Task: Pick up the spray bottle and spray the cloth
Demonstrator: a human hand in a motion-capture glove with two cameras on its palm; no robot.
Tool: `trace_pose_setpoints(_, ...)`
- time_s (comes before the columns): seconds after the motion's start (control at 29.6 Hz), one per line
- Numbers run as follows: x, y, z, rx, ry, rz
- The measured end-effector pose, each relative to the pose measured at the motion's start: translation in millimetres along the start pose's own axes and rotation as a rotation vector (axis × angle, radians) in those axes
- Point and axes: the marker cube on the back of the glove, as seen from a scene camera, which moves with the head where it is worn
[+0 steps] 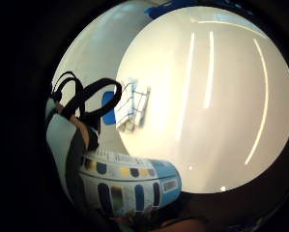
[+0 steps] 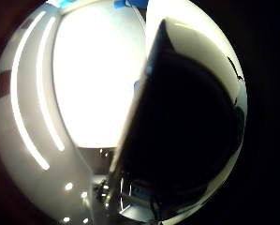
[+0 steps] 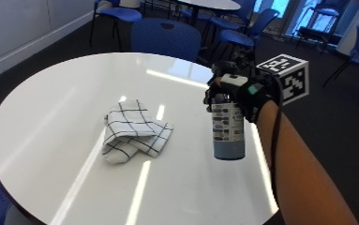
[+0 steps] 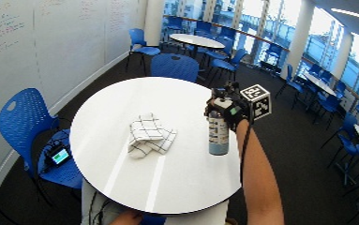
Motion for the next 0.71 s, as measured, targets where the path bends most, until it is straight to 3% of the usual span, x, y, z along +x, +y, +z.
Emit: trace_pose_setpoints(0.71, -39.1, -10.0, 98.7, -0.690, 0.730, 0.172)
